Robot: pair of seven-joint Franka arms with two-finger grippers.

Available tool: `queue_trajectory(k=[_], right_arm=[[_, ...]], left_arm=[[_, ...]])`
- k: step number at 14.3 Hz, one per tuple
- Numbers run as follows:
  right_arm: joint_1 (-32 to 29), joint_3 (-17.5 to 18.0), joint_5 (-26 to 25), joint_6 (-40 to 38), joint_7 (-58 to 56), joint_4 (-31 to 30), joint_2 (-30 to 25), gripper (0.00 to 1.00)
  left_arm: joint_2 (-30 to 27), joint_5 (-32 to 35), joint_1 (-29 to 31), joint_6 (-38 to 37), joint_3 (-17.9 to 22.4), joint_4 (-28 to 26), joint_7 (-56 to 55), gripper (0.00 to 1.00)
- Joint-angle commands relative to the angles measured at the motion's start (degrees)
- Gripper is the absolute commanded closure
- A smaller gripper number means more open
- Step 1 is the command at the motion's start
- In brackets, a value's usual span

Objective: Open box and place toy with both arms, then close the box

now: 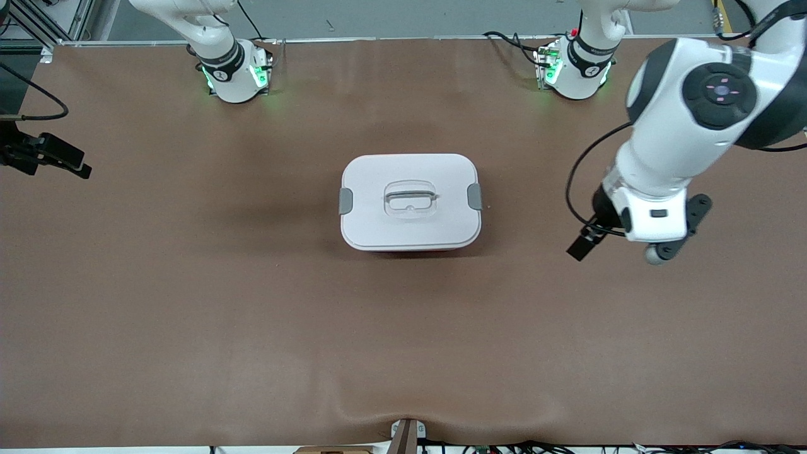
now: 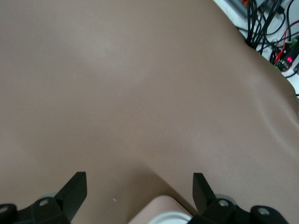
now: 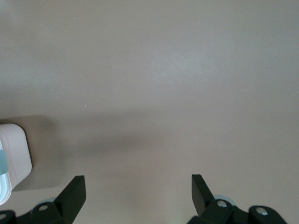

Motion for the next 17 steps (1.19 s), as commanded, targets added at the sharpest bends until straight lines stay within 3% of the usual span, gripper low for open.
queue_trajectory(k=[1,7,11,17], right_arm=[[0.6,0.1,0.2,-0.8,0.5,-0.1,-0.7,0.0],[0.5,0.0,0.2,-0.8,0.5,-0.1,-0.7,0.0],[0.5,0.0,0.2,-0.8,0.5,-0.1,-0.7,0.0],[0.4,0.0,0.2,-0.8,0.5,-0.1,-0.7,0.0]], left_arm=[[-2.7,-0.9,2.1,-1.4,-0.6,-0.6,3.8,0.0],[-8.5,-2.2,4.5,-8.7,0.8,-0.6,17.6,0.0],[-10.6,-3.2,4.3,-9.3,3.4,-0.5,31.3,0.0],[-14.7,-10.1,4.0,-13.3,13.4,-0.7,50.8,0.0]])
